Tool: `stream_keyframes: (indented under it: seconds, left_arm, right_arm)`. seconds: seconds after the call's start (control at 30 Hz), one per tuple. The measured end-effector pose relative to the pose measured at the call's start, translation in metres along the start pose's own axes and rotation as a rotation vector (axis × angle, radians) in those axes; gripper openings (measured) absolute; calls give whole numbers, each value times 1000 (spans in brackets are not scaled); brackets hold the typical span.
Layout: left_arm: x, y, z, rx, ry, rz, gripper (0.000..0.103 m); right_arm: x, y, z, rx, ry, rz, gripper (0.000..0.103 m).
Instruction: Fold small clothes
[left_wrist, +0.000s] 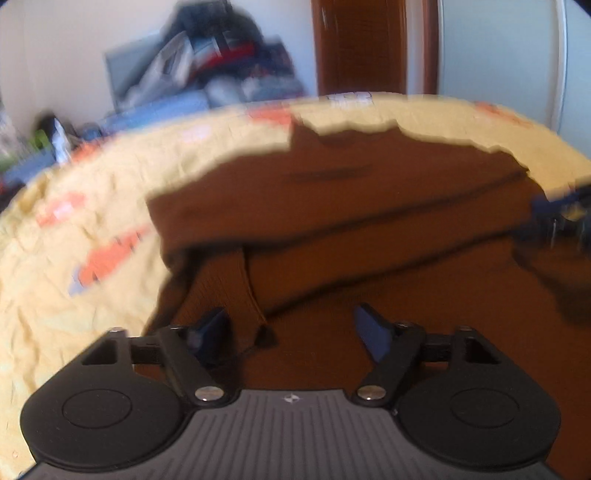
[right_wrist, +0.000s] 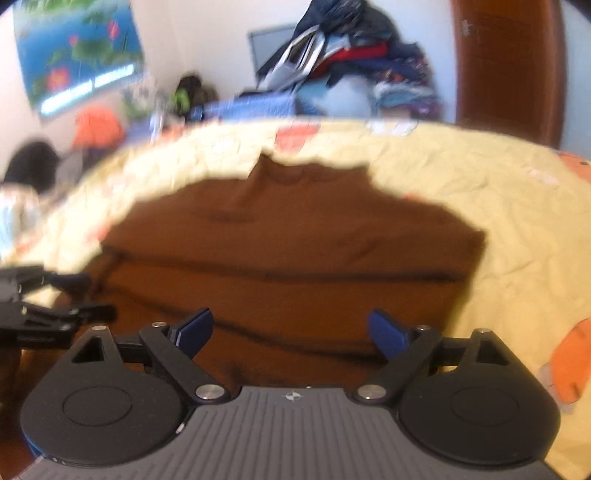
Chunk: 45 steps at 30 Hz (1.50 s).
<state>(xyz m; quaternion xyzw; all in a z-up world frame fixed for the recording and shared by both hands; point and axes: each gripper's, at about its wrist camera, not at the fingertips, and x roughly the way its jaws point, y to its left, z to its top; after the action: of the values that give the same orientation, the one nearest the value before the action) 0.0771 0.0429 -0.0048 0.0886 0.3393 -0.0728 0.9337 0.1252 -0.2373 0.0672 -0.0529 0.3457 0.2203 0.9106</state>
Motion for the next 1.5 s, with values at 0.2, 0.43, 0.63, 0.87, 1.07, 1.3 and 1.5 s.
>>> stream_keyframes:
  seconds: [0.2, 0.43, 0.63, 0.87, 1.07, 1.3, 1.5]
  left_arm:
    - [-26, 20, -12, 32, 7, 97, 87]
    - [-26, 43, -21, -18, 17, 217, 88]
    - [-25, 42, -21, -42, -11, 250, 88]
    - [-10, 43, -10, -116, -12, 260, 66]
    - [-16, 48, -22, -117, -32, 259, 25]
    - [-29, 45, -19, -114, 20, 229, 29]
    - [-39, 59, -33, -252, 47, 136, 59]
  right_arm:
    - [-25, -14, -19, -10, -10, -96, 94]
    - [-42, -28, -32, 36, -12, -196, 88]
    - [-43, -41, -28, 91, -41, -193, 81]
    - [-8, -45, 1, 127, -59, -143, 23]
    - [-25, -103, -19, 350, -118, -89, 7]
    - [-39, -80, -21, 306, -120, -123, 60]
    - [-51, -58, -44, 278, -107, -83, 86]
